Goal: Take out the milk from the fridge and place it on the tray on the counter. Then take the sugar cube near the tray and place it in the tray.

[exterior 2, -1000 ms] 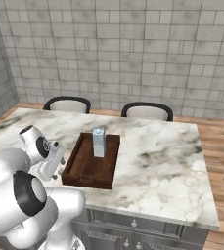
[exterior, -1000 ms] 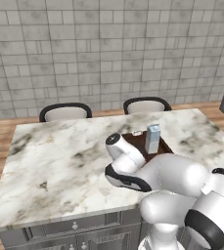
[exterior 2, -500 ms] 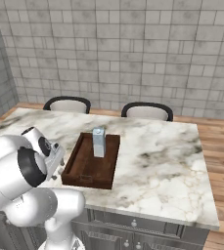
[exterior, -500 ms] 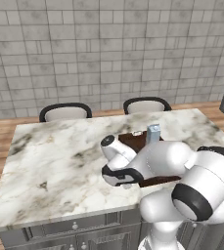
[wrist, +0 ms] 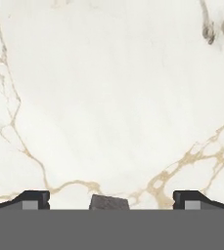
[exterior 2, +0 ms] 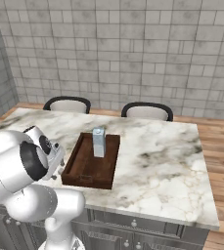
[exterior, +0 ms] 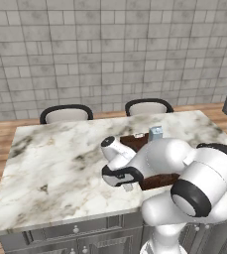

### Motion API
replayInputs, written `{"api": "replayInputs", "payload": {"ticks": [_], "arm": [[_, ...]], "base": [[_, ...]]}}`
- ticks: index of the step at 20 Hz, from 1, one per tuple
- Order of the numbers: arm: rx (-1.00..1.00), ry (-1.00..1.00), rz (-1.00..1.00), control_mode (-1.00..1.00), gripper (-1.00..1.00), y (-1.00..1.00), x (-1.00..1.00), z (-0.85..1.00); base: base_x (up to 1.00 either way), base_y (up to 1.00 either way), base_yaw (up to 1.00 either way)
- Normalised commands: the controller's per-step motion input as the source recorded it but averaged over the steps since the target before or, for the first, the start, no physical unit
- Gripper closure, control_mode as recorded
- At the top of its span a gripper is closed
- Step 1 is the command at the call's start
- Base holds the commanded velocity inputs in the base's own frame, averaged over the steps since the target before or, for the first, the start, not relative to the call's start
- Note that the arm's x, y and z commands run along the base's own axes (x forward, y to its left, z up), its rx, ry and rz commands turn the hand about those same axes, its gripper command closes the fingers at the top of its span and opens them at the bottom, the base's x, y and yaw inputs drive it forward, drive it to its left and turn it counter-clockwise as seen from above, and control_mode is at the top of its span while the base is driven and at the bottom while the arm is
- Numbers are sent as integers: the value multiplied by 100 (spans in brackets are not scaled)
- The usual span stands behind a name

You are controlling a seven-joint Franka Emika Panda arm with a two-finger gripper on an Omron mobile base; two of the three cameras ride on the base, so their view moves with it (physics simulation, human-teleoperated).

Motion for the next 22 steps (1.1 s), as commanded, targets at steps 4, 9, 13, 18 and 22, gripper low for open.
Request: {"api": "replayInputs", "payload": {"ticks": [4, 9, 13, 18, 22], "arm": [[0, 0, 0, -100, -100, 0, -5, 0], [5, 0, 0, -100, -100, -4, -13, 0], [3, 0, 0, -100, -100, -14, -19, 0], [0, 0, 0, -100, -100, -15, -6, 0], [0, 0, 0, -100, -100, 0, 10, 0]], "base": [[0, 0, 0], [0, 0, 0], [0, 0, 0], [0, 0, 0], [0, 0, 0]]}}
